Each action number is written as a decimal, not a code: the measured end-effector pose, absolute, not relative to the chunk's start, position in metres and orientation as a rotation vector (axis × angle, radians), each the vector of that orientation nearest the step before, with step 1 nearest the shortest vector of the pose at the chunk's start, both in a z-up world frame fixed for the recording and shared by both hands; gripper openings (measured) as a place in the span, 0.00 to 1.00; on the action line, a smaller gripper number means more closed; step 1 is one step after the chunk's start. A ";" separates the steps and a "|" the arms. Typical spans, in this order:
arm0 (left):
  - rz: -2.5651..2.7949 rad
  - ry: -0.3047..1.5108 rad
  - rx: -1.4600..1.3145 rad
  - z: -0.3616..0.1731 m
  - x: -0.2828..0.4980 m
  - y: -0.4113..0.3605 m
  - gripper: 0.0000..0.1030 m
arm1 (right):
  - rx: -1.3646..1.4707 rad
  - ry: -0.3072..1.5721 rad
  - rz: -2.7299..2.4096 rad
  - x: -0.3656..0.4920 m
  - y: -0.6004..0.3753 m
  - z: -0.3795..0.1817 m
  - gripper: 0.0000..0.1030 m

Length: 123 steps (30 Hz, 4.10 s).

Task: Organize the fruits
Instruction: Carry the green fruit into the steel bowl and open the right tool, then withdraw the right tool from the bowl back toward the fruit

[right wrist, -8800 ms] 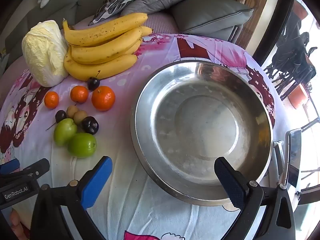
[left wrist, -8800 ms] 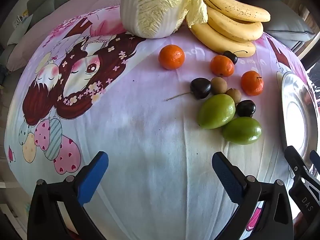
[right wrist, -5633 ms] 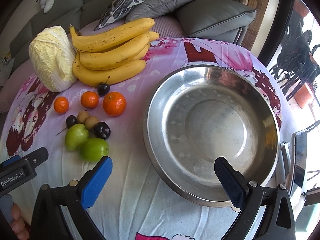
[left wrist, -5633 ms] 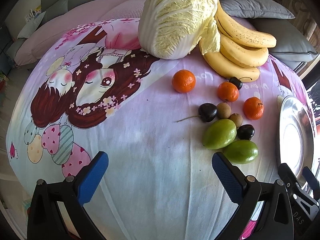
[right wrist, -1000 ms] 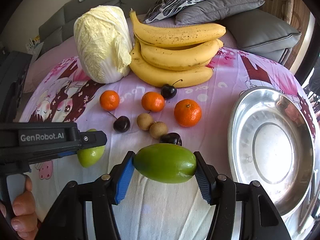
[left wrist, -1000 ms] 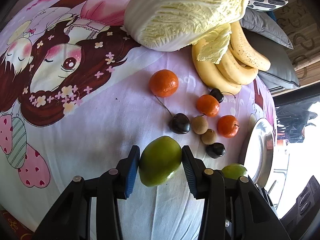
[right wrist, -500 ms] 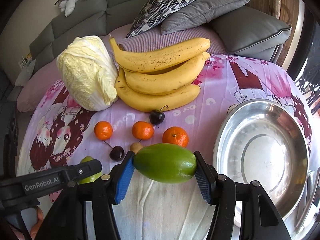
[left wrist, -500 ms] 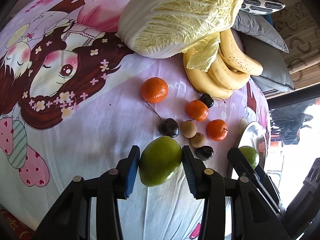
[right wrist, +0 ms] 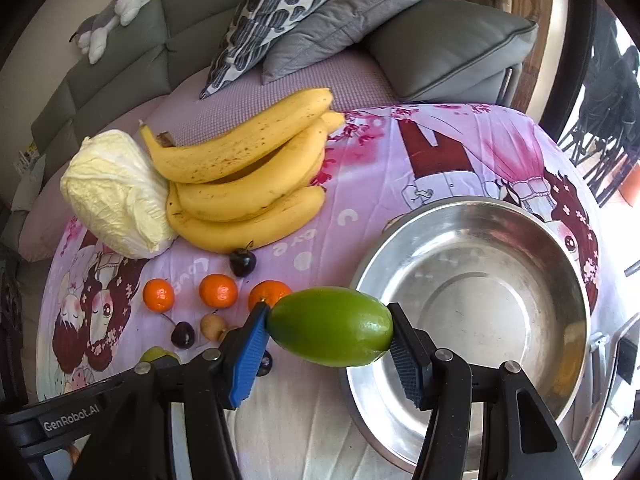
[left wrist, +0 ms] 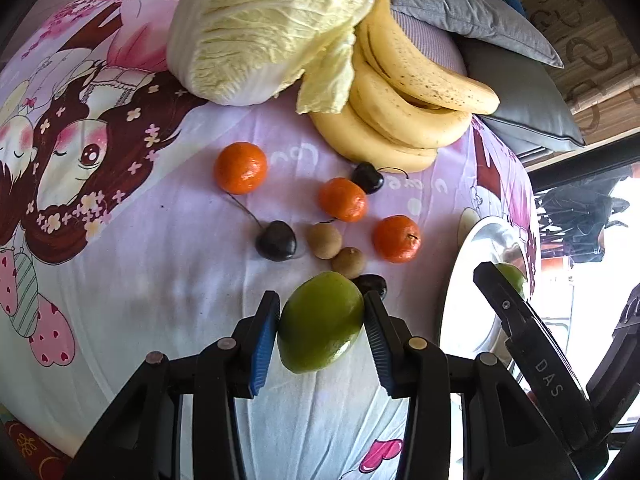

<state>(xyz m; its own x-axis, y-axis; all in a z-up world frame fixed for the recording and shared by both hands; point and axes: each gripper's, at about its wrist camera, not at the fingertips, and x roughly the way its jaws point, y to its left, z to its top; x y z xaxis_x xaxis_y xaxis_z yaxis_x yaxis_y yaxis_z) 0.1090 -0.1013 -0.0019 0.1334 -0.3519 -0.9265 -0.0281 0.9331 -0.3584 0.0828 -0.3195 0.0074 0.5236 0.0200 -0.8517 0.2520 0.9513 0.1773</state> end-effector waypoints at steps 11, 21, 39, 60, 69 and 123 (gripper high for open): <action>-0.339 1.434 -0.173 0.010 0.128 -0.187 0.43 | 0.420 1.014 -0.297 0.066 -0.390 0.001 0.59; -0.388 1.498 0.002 -0.006 0.145 -0.269 0.43 | 0.496 1.059 -0.510 0.047 -0.452 -0.022 0.59; -0.358 1.476 0.084 -0.013 0.149 -0.298 0.43 | 0.501 1.068 -0.511 0.046 -0.455 -0.025 0.62; -0.144 1.474 0.003 -0.017 0.158 -0.235 0.75 | 0.421 1.102 -0.407 0.062 -0.417 -0.023 0.84; -0.111 1.515 -0.036 -0.028 0.155 -0.223 0.76 | 0.404 1.123 -0.398 0.066 -0.411 -0.031 0.90; 0.202 1.444 -0.323 -0.019 0.112 0.038 0.89 | 0.199 1.171 0.053 0.101 -0.242 -0.028 1.00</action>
<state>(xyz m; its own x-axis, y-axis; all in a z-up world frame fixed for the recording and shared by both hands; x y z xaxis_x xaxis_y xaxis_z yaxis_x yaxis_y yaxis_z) 0.1117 0.0378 -0.0191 0.1205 -0.0578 -0.9910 -0.3279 0.9400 -0.0946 0.1009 -0.2417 -0.0279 0.3901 0.1448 -0.9093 0.0617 0.9812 0.1827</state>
